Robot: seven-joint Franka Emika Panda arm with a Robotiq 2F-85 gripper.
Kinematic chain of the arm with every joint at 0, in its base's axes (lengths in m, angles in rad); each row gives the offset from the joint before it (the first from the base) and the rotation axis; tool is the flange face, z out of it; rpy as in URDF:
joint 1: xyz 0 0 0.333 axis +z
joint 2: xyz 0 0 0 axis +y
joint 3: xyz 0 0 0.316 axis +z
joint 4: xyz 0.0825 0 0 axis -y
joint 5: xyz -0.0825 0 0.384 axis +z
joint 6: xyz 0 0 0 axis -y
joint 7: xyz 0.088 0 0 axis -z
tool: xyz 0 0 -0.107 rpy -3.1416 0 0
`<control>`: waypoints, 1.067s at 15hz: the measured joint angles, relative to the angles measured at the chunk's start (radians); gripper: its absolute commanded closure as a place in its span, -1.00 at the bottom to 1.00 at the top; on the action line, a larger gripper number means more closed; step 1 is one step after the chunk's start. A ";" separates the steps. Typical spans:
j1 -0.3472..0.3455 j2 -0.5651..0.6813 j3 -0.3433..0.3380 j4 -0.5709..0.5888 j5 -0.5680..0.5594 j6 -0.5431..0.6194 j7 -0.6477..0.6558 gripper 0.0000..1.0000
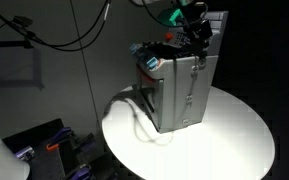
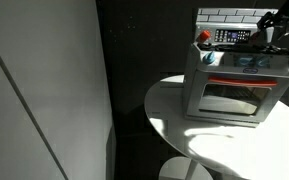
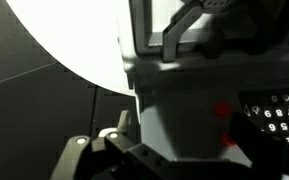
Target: Push the top right button on the toy stove
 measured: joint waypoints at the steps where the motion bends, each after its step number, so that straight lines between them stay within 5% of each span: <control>1: 0.000 0.003 0.000 0.004 0.000 0.000 0.000 -1.00; 16: 0.000 0.025 -0.003 0.019 0.000 0.034 0.000 -1.00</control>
